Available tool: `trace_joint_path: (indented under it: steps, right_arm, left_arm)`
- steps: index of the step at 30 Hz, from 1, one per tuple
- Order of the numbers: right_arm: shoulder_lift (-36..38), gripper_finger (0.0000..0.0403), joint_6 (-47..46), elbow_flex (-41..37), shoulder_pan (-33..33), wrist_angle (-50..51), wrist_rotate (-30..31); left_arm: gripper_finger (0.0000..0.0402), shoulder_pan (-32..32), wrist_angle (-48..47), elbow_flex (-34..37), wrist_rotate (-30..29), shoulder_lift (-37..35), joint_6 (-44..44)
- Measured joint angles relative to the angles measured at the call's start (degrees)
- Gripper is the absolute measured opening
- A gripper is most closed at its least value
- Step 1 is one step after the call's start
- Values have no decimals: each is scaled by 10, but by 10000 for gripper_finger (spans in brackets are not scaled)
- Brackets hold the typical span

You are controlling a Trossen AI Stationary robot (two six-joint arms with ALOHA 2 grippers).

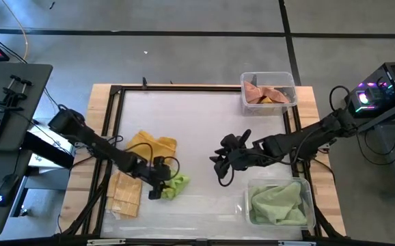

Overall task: Sort microfiber towel by color & place in baskets
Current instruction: Put the green microfiber towel into the bottom transparent bin

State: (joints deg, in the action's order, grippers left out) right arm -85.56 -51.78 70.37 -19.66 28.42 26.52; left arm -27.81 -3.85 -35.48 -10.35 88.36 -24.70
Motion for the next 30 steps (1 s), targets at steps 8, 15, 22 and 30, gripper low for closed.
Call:
trace_joint_path:
  steps: [8,15,22,30]
  right_arm:
    - [0,170,15,0,-11,4,-4]
    - [0,170,-32,0,-57,26,89]
    - [0,170,3,0,-83,-24,101]
    - [0,173,181,0,-90,-272,74]
  left_arm:
    - [47,11,-6,-58,11,60,-3]
    - [11,19,-112,-165,-4,22,-23]
    - [5,9,-188,-307,-64,-24,107]
    - [5,17,-190,-372,-103,-32,220]
